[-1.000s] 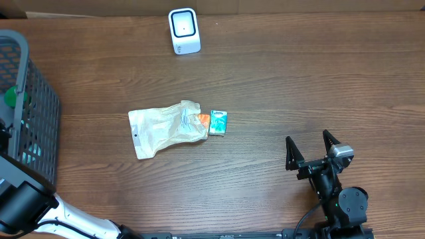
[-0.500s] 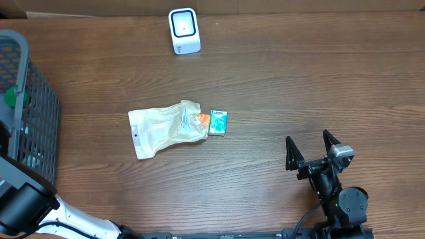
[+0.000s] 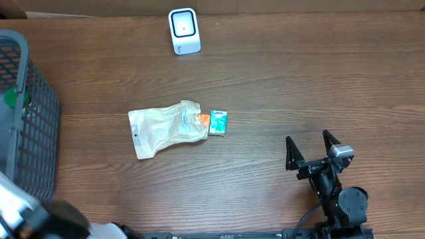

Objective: Scan the item barcode
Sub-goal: 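Lift the green wipes pack out and carry it toward the scanner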

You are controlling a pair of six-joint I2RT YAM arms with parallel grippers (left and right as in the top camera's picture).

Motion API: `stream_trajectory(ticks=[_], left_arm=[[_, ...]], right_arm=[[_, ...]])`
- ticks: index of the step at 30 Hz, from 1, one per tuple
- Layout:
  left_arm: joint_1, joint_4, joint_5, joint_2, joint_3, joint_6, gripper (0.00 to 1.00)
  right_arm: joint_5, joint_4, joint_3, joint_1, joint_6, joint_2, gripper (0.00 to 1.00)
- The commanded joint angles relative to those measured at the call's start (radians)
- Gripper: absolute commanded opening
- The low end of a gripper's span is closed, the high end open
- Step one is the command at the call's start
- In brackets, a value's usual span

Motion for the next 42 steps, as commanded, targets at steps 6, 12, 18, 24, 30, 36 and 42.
stream_trajectory(ticks=[6,12,18,24,30,36,42], left_arm=[[-0.298,-0.039,0.333,-0.315,0.032,-0.030,0.04],[-0.684,-0.158,0.212,-0.348,0.025,0.012,0.05],[-0.996,-0.183,0.135,-0.264,-0.061,-0.016,0.04],[-1.173,-0.082,0.110,-0.118,-0.135,-0.116,0.04],[-1.294,0.043,0.188,0.068,-0.139,-0.235,0.04],[-1.386,0.148,0.241,0.230,-0.139,-0.327,0.04],[-1.419,0.159,0.228,0.331,-0.139,-0.425,0.04]], right_arm=[[-0.005,0.003,-0.011,-0.005,0.003,-0.011,1.00],[-0.005,0.004,-0.011,-0.005,0.003,-0.011,1.00],[-0.005,0.003,-0.011,-0.005,0.003,-0.011,1.00],[-0.005,0.003,-0.011,-0.005,0.003,-0.011,1.00],[-0.005,0.003,-0.011,-0.005,0.003,-0.011,1.00],[-0.005,0.003,-0.011,-0.005,0.003,-0.011,1.00],[-0.005,0.003,-0.011,-0.005,0.003,-0.011,1.00]])
